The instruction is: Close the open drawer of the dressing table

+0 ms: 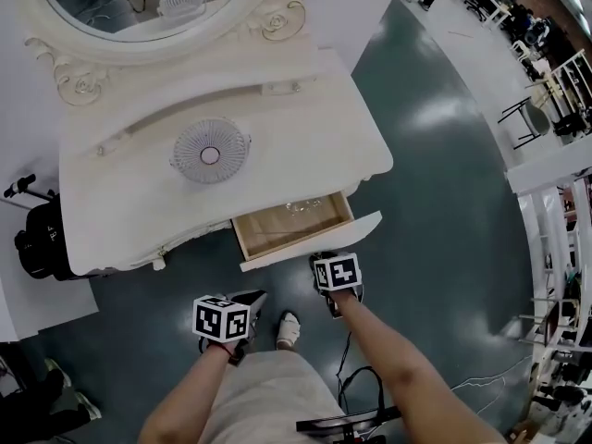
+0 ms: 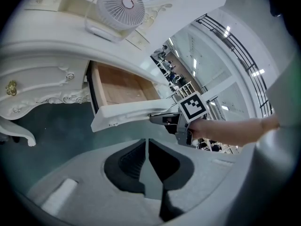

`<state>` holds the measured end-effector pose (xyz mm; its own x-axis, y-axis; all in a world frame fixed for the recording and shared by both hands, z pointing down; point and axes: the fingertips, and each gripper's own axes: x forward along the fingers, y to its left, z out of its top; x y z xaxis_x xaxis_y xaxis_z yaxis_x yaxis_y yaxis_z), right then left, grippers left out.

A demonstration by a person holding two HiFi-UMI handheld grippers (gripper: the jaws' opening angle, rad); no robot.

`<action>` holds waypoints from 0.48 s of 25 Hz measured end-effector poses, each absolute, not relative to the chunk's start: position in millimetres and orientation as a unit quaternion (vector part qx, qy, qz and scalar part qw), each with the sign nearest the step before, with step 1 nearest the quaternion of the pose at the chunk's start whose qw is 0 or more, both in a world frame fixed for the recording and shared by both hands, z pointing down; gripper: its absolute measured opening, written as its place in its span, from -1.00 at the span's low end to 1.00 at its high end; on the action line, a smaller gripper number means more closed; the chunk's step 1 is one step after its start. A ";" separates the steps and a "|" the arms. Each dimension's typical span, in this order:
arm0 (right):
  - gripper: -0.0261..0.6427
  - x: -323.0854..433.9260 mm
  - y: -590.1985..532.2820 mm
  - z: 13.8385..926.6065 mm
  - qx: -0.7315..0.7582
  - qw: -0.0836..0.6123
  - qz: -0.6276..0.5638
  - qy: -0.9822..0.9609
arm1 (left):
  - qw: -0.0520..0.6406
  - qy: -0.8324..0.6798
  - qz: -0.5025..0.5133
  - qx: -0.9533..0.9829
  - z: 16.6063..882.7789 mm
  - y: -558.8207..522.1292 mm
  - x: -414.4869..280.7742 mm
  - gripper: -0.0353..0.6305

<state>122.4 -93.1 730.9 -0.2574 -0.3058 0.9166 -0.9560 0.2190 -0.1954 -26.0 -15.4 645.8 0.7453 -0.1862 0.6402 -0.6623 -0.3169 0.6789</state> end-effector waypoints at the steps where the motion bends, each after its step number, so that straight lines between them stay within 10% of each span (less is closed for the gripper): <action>1: -0.52 121.8 -95.1 731.0 0.468 0.391 0.415 -0.675 | 0.518 -0.273 0.229 0.778 646.6 -15.7 -26.4 -0.86; 12: -0.52 113.4 -125.9 729.6 0.482 0.380 0.408 -0.676 | 0.527 -0.273 0.221 0.774 651.4 -18.4 -28.0 -0.86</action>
<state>113.4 -125.9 729.6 -0.2455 -0.3411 0.9074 -0.9619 0.2022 -0.1842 -28.0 -18.4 651.4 0.7530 -0.1895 0.6301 -0.6557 -0.2964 0.6944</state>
